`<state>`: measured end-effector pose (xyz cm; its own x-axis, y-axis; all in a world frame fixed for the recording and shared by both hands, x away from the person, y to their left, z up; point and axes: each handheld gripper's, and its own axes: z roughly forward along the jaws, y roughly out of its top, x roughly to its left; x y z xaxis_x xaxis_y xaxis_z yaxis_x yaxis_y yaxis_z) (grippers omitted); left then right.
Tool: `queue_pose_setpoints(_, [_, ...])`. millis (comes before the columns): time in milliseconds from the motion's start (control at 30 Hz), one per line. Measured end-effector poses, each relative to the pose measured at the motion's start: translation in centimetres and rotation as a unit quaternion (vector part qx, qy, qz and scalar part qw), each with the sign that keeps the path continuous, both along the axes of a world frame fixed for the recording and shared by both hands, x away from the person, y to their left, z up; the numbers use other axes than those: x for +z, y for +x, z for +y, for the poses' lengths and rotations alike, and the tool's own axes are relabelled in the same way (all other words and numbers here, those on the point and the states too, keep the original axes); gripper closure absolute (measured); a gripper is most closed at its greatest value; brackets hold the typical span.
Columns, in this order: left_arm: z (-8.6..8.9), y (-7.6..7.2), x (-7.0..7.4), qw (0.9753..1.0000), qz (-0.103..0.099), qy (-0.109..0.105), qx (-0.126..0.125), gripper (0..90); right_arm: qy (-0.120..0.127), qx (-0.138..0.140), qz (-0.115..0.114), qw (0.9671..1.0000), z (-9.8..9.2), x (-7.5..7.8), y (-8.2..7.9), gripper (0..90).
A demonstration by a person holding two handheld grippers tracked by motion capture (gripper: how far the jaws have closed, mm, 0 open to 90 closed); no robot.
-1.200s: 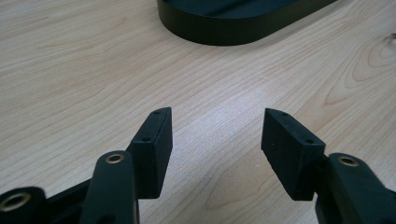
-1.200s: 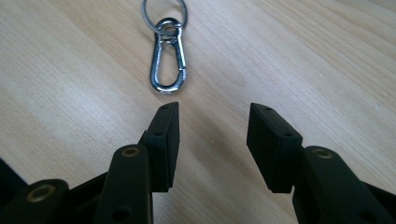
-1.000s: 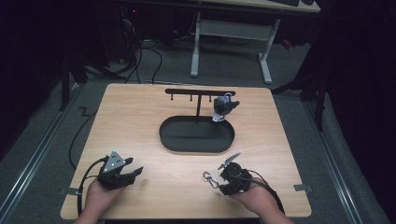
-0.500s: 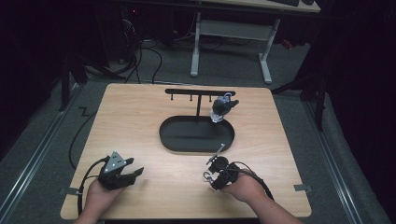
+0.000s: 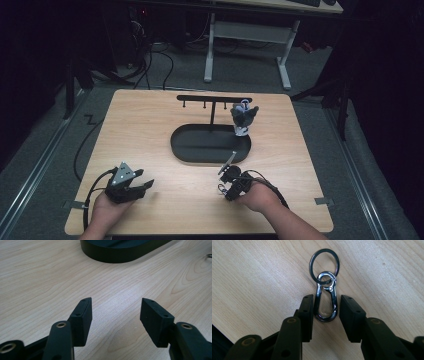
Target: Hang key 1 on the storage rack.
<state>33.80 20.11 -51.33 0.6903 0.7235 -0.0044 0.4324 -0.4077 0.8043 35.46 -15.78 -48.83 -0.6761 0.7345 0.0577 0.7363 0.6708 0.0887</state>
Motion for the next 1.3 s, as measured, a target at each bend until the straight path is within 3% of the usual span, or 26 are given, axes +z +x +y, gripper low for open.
queue_pose_setpoints(133, [0.0, 0.0, 0.0, 1.0, 0.001, 0.0, -0.001, 43.6, -0.012, 0.008, 0.005, 0.9999, 0.3, 0.0, 0.2, 67.7])
queue_pose_setpoints(233, [0.0, 0.0, 0.0, 1.0, 0.001, 0.0, -0.002, 43.6, -0.025, 0.039, -0.005, 0.9989, 0.6, -0.1, 0.4, 68.1])
queue_pose_setpoints(633, [0.0, 0.0, 0.0, 1.0, 0.0, -0.001, -0.002, 43.6, -0.034, 0.053, -0.018, 0.9978, 0.8, -0.1, -0.1, 68.5])
queue_pose_setpoints(1300, [-0.1, 0.1, -0.1, 1.0, 0.004, -0.001, -0.006, 43.6, -0.028, 0.033, -0.044, 0.9981, -0.9, 1.5, -0.1, 68.6])
